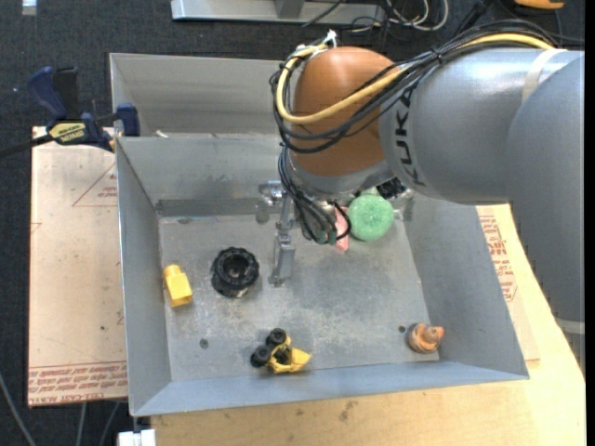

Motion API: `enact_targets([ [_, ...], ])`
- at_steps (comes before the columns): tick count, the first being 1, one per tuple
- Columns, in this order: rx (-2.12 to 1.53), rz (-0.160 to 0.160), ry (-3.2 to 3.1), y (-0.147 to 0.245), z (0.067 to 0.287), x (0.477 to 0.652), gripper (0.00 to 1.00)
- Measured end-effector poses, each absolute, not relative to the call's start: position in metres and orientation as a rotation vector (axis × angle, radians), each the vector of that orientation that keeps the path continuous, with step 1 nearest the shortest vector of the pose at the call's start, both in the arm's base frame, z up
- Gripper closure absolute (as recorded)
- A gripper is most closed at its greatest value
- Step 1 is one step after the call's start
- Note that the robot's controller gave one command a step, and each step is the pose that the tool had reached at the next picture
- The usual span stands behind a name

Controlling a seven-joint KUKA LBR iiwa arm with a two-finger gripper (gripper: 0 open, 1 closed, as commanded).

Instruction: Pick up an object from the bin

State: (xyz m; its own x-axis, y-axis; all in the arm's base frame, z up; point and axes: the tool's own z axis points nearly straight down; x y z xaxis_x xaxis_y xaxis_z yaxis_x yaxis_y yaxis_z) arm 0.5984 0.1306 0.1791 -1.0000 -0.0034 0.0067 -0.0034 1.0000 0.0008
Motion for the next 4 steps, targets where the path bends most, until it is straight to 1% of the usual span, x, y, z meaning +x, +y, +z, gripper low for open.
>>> enact_targets([
  [1, 0.001, -0.003, -3.143, 0.130, 0.184, 0.600, 0.00],
  [2, 0.042, -0.004, -3.151, 0.141, 0.134, 0.619, 0.00],
  [3, 0.082, 0.001, -3.135, 0.153, 0.100, 0.603, 0.00],
  [4, 0.076, -0.005, -3.145, 0.171, 0.072, 0.630, 1.00],
])
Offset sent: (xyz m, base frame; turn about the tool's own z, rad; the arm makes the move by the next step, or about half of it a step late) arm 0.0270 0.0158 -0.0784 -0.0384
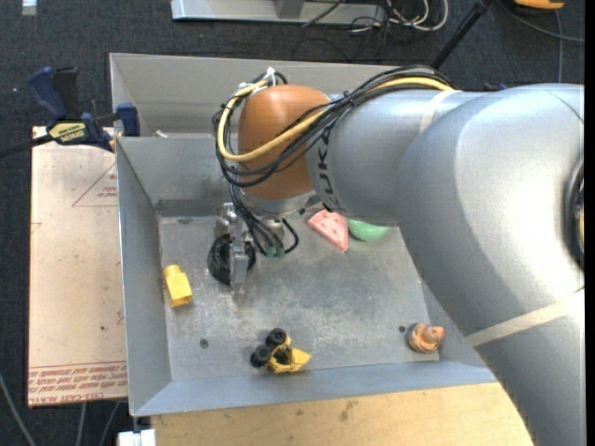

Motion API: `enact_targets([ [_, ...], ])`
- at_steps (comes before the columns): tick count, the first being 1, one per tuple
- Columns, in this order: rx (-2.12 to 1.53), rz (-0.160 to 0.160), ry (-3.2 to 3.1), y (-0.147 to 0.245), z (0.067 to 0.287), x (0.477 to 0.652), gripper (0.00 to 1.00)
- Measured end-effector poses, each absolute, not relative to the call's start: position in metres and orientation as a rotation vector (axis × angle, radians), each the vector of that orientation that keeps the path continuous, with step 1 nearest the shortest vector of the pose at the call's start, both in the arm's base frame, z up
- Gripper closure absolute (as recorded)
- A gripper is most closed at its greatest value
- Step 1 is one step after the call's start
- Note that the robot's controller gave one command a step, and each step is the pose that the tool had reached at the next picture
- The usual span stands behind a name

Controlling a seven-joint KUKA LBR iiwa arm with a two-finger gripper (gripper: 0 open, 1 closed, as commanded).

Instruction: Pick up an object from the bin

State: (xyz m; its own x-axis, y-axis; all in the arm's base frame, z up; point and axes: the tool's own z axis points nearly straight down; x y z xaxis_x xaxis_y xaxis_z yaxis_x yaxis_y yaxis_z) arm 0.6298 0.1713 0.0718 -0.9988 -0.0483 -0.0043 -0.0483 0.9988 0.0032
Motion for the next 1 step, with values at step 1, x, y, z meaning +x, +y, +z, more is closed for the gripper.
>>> enact_targets([
  [1, -0.074, 0.006, 3.137, 0.1712, 0.0718, 0.6298, 1.00],
])
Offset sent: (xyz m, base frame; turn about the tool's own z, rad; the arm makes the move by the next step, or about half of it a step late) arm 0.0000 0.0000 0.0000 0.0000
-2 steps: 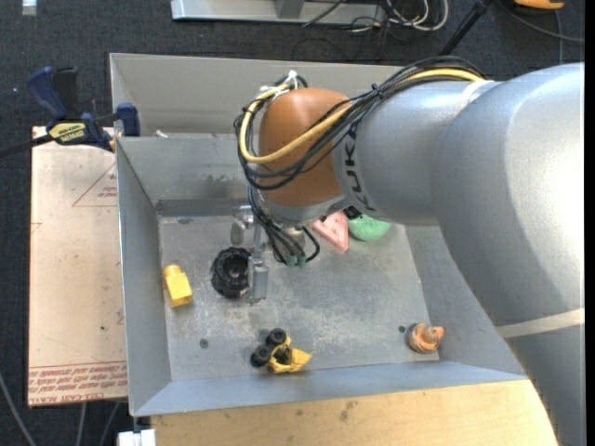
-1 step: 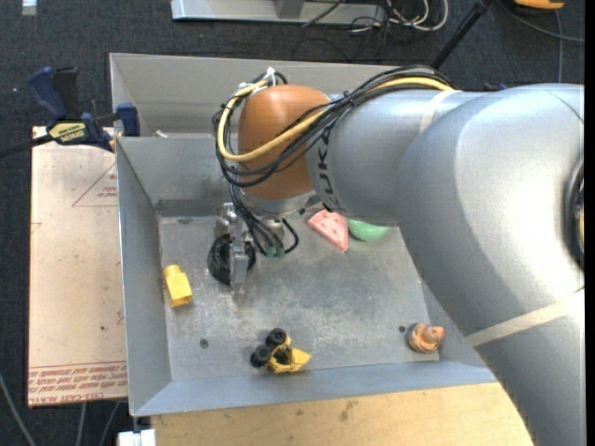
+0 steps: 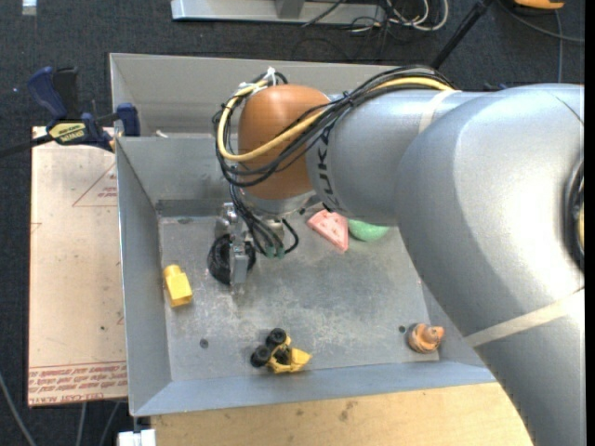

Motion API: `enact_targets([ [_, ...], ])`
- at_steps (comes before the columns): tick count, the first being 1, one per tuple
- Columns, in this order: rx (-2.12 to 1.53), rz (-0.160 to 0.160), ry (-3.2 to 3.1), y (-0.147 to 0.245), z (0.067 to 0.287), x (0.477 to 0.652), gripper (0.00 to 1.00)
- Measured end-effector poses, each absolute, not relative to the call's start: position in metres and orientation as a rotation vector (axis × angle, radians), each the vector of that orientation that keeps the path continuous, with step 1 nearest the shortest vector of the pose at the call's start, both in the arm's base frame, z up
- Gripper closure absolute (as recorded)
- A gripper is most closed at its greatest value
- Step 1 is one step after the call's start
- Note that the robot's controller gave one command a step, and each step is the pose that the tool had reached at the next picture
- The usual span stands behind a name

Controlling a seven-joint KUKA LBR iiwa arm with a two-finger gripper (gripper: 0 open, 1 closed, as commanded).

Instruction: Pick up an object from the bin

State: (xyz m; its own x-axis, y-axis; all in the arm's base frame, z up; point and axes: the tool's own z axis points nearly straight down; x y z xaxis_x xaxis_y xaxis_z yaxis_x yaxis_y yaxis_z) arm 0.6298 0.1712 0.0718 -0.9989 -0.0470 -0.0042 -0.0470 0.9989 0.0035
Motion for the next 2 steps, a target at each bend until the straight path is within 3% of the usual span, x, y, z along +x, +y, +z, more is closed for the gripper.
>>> enact_targets([
  [2, -0.074, 0.006, 3.137, 0.1712, 0.0718, 0.6298, 1.00],
])
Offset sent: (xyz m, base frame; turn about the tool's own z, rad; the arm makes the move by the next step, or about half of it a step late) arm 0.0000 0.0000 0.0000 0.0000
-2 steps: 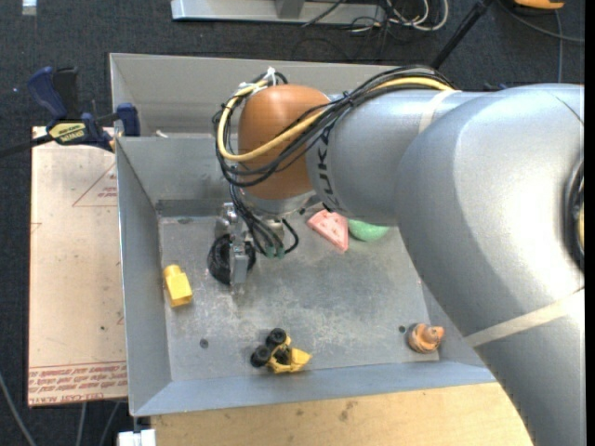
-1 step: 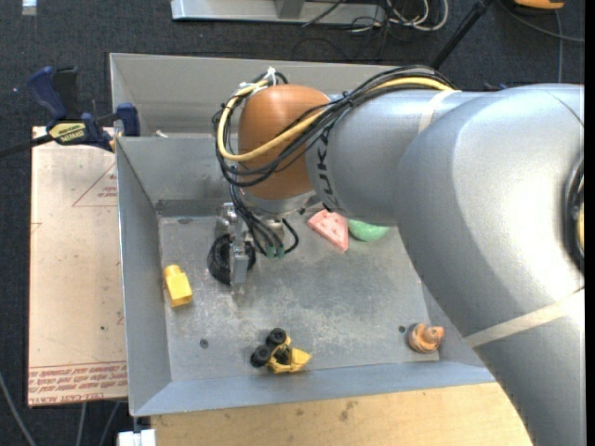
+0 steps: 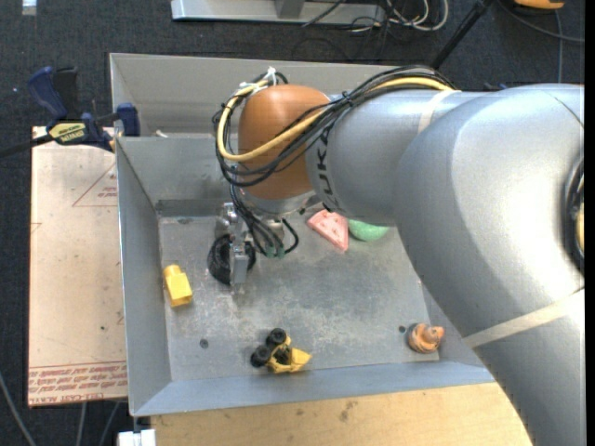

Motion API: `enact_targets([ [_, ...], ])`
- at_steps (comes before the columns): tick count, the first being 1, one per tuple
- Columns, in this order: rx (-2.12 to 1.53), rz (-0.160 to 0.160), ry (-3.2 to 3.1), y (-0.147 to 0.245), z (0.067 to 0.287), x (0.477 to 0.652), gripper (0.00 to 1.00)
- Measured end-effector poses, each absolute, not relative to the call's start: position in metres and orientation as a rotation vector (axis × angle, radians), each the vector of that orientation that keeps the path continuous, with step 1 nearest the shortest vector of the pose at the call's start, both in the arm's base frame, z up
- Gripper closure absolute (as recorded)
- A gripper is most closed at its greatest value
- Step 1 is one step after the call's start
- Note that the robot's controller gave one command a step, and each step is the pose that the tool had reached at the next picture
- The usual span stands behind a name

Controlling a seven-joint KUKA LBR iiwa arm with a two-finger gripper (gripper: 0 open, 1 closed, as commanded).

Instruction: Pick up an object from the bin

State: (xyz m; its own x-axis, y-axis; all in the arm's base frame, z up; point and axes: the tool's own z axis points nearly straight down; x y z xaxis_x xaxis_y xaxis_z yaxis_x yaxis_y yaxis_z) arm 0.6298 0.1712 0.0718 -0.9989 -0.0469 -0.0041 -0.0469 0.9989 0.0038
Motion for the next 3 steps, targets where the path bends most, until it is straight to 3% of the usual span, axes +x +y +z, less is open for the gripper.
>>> enact_targets([
  [3, -0.073, 0.007, 3.137, 0.1711, 0.0718, 0.6299, 1.00],
])
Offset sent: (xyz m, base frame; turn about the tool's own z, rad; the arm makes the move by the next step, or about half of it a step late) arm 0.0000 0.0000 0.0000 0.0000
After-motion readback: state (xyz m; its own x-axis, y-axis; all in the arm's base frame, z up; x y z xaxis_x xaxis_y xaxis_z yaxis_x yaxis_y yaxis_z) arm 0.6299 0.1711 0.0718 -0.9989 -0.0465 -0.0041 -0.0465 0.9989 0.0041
